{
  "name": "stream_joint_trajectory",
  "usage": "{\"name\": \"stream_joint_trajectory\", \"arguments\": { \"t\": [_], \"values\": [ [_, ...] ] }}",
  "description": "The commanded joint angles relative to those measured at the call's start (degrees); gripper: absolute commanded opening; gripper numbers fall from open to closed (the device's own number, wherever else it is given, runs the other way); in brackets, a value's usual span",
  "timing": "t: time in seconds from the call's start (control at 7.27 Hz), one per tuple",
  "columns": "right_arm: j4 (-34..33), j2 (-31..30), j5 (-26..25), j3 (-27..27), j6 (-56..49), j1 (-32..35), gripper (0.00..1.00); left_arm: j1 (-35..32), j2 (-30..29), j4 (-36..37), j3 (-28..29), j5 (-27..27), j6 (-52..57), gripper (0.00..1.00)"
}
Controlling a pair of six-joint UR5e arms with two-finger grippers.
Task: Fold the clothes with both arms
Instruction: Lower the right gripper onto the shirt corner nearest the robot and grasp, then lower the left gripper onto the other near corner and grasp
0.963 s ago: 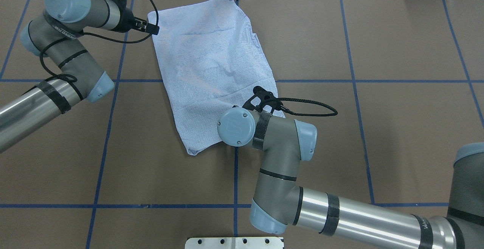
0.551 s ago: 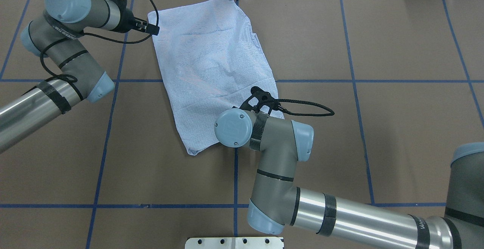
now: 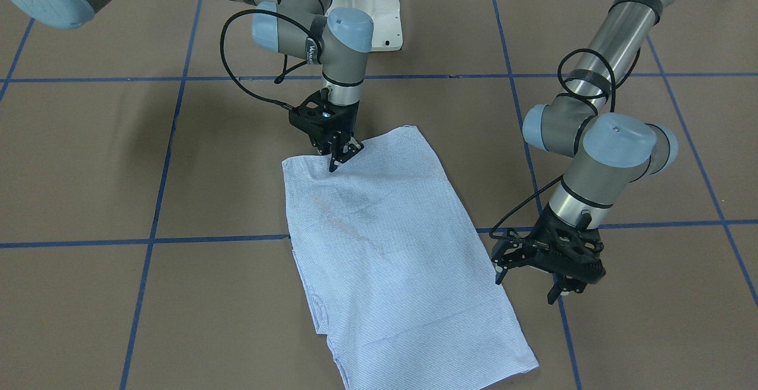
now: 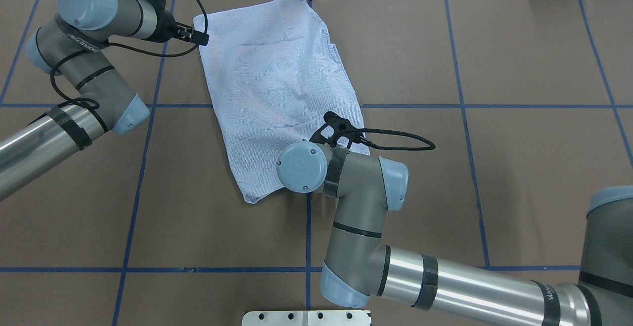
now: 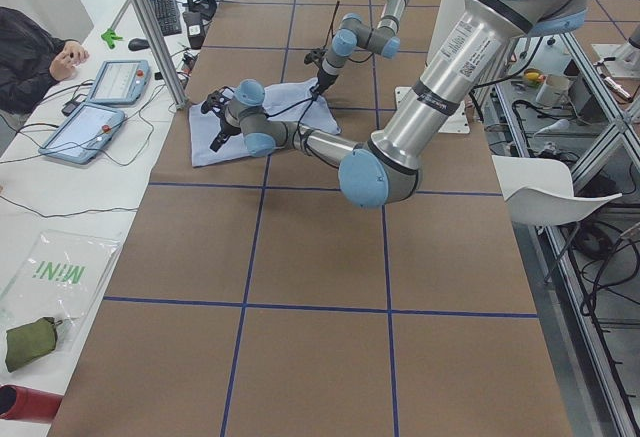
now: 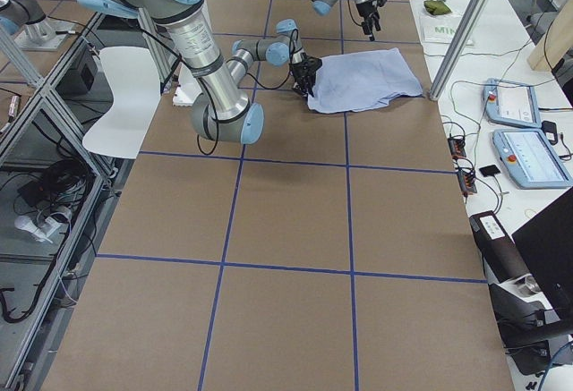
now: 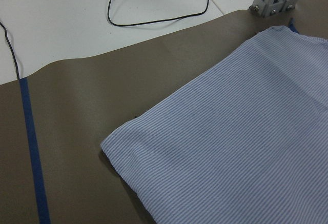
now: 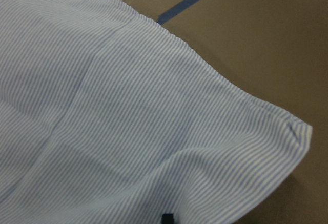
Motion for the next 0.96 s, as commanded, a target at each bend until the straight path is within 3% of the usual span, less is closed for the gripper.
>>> {"name": "stream_joint_trajectory", "arguments": {
  "t": [0.0, 0.14, 0.28, 0.55, 0.69, 0.83],
  "values": [
    [-0.03, 0.24, 0.0, 0.41, -0.05, 0.07, 0.0, 0.14, 1.48, 0.38, -2.27, -0.22, -0.03, 1.0],
    [-0.03, 0.24, 0.0, 0.67, -0.05, 0.07, 0.0, 0.31, 2.53, 0.38, -4.46, -0.22, -1.42, 1.0],
    [-0.03, 0.24, -0.09, 1.2, -0.05, 0.07, 0.0, 1.62, 6.2, -0.23, -9.35, -1.44, -10.57, 1.0],
    [-0.03, 0.15, -0.09, 1.99, -0.05, 0.07, 0.0, 9.59, 16.72, -0.06, -26.63, -1.45, -26.6, 1.0],
    [-0.03, 0.15, -0.18, 2.17, -0.05, 0.07, 0.0, 12.5, 20.52, -0.15, -32.28, -0.93, -29.18, 1.0],
    [-0.03, 0.06, -0.18, 2.43, -0.05, 0.16, 0.0, 17.06, 23.78, -0.15, -36.17, 2.91, -32.95, 1.0]
  ]
}}
